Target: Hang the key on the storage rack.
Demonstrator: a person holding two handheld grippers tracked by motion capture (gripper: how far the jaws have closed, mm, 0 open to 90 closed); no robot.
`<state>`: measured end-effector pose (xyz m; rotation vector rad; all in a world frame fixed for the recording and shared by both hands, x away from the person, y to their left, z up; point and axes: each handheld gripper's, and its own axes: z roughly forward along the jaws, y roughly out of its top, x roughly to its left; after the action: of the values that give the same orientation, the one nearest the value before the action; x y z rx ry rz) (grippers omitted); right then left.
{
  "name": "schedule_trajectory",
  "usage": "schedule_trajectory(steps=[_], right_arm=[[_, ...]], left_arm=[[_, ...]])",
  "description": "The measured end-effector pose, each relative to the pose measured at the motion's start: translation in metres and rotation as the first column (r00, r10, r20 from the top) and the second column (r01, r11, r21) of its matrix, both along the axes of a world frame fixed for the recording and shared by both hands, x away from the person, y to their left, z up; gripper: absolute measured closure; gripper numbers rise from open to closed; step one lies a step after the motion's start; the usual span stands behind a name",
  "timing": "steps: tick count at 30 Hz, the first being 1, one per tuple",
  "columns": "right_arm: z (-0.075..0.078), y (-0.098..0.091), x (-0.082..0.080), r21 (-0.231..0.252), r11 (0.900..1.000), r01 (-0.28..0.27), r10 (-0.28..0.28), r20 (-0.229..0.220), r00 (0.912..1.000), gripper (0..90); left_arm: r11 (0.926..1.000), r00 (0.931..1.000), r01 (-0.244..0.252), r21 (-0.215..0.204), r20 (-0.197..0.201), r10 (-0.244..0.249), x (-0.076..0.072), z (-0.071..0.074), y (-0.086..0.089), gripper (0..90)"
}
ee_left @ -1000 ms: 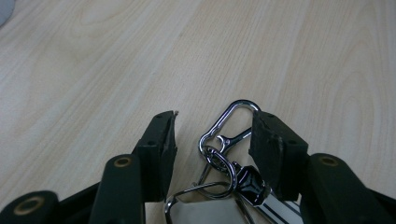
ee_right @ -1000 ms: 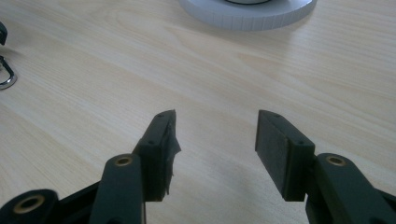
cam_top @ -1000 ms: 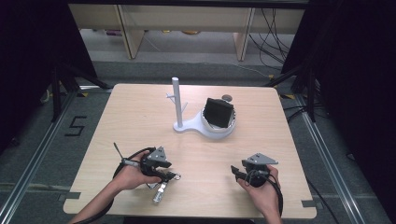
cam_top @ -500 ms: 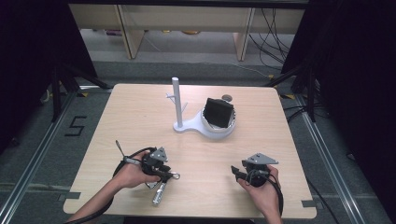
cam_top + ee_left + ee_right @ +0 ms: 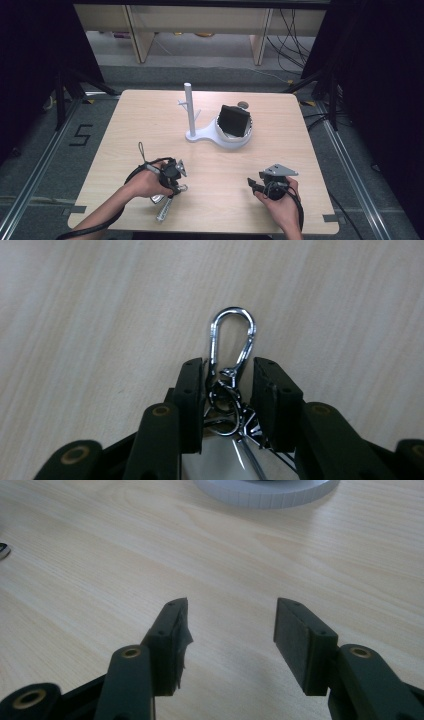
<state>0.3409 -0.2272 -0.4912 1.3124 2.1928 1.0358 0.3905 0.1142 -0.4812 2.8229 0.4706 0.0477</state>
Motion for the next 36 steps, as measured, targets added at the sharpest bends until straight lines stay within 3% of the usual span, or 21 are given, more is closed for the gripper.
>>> schedule_trajectory(steps=[4, 5, 7, 8, 12, 14, 20, 23, 25, 31, 36], right_arm=[[-0.001, 0.000, 0.000, 0.007, 1.0000, 0.001, -0.001, 0.003, 1.0000, 48.4], [0.001, 0.001, -0.002, 0.015, 0.9998, 0.013, -0.013, -0.021, 0.9997, 48.4], [0.000, 0.001, -0.001, 0.014, 0.9998, 0.011, -0.011, -0.022, 0.9997, 48.3], [-0.001, -0.001, -0.001, -0.003, 1.0000, 0.005, -0.005, 0.001, 1.0000, 48.3], [0.000, 0.001, -0.001, 0.016, 0.9998, 0.014, -0.013, -0.031, 0.9994, 48.1], [-0.001, 0.000, 0.000, 0.003, 0.9999, -0.013, 0.013, -0.005, 0.9999, 48.1], [0.001, 0.001, -0.002, 0.016, 0.9997, 0.018, -0.017, -0.036, 0.9992, 47.7], [-0.001, -0.001, 0.001, -0.001, 0.9998, -0.019, 0.019, -0.007, 0.9998, 47.5], [0.001, 0.001, -0.001, 0.006, 0.9999, 0.010, -0.010, -0.037, 0.9993, 47.4], [-0.001, 0.001, 0.000, 0.014, 0.9999, 0.002, -0.001, -0.019, 0.9998, 47.3], [-0.001, 0.001, -0.001, 0.005, 1.0000, 0.001, 0.000, -0.036, 0.9993, 47.3]], left_arm=[[0.9997, 0.9998, 0.015, 0.019, -0.011, -0.015, 0.003, 0.001, -0.004, 63.7], [0.9996, 0.9998, 0.019, 0.021, -0.009, -0.019, 0.003, 0.001, -0.004, 63.6], [0.9994, 0.9996, 0.024, 0.026, -0.015, -0.024, 0.004, 0.001, -0.004, 63.7], [0.9994, 0.9996, 0.023, 0.027, -0.017, -0.023, 0.004, 0.001, -0.004, 63.9], [0.9989, 0.9992, 0.029, 0.038, -0.029, -0.028, 0.007, 0.001, -0.005, 64.6], [0.9985, 0.9988, 0.034, 0.043, -0.037, -0.032, 0.008, 0.002, -0.005, 64.8], [0.9980, 0.9987, 0.031, 0.055, -0.043, -0.029, 0.009, 0.002, -0.008, 62.7], [0.9962, 0.9981, 0.043, 0.076, -0.048, -0.039, 0.010, 0.002, -0.009, 61.5], [0.9957, 0.9978, 0.045, 0.081, -0.053, -0.041, 0.011, 0.002, -0.010, 61.1], [0.9919, 0.9957, 0.072, 0.105, -0.066, -0.065, 0.013, 0.003, -0.013, 61.6], [0.9872, 0.9936, 0.100, 0.124, -0.066, -0.092, 0.015, 0.003, -0.016, 62.3]])
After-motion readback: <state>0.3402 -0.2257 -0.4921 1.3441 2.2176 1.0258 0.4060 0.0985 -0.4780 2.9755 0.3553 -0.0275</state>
